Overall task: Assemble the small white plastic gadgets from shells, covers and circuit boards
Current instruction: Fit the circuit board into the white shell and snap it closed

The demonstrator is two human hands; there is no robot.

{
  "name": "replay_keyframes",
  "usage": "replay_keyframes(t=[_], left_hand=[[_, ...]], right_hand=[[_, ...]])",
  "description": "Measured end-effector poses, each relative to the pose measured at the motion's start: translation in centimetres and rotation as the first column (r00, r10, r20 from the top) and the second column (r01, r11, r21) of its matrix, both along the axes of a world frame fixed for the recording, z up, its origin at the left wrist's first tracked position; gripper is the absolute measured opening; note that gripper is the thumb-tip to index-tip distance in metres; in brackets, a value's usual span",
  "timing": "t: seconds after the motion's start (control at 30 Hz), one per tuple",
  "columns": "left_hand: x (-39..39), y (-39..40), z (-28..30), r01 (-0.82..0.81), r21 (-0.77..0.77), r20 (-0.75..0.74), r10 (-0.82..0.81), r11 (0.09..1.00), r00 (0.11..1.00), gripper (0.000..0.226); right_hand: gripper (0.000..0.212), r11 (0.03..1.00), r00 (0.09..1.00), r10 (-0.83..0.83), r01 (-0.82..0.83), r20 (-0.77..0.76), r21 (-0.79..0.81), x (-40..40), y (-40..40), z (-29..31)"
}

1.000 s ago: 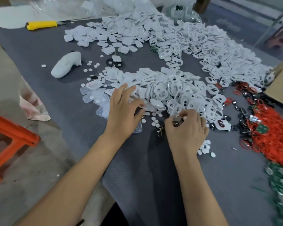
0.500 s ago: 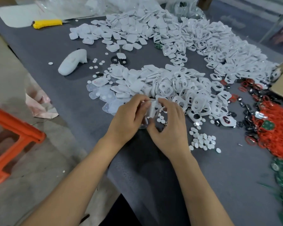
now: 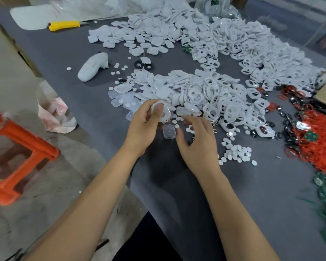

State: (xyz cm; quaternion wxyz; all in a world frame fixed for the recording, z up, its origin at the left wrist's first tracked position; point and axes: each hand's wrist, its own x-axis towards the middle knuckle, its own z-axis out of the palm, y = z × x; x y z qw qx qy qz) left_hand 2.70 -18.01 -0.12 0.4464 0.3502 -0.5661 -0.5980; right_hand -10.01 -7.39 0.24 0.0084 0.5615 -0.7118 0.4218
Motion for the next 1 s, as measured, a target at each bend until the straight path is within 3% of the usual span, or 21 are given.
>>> replay_keyframes(t=[0.2, 0.33, 0.7, 0.87, 1.0], left_hand=[[0.4, 0.0, -0.1, 0.006, 0.026, -0.045, -0.005, 1.000, 0.999, 0.035], [0.3, 0.4, -0.2, 0.032, -0.013, -0.018, -0.032, 0.999, 0.999, 0.023], [0.1, 0.4, -0.1, -0.014, 0.062, 0.006, 0.014, 0.998, 1.000, 0.020], [0.1, 0.3, -0.1, 0.015, 0.056, -0.001, -0.015, 0.998, 1.000, 0.020], [0.1, 0.2, 0.3, 0.070, 0.159, -0.095, -0.055, 0.985, 0.994, 0.039]], right_hand=[[0.017, 0.996, 0.997, 0.023, -0.016, -0.076, 0.083, 0.5, 0.2, -0.4], [0.012, 0.985, 0.992, 0.051, -0.032, -0.112, 0.169, 0.6, 0.2, -0.7], [0.023, 0.980, 0.985, 0.016, 0.019, -0.174, 0.198, 1.0, -0.1, -0.6], [0.017, 0.986, 0.971, -0.006, 0.045, -0.239, 0.158, 1.3, -0.2, -0.8], [0.020, 0.979, 0.967, 0.004, 0.048, -0.255, 0.198, 1.3, -0.1, -0.6]])
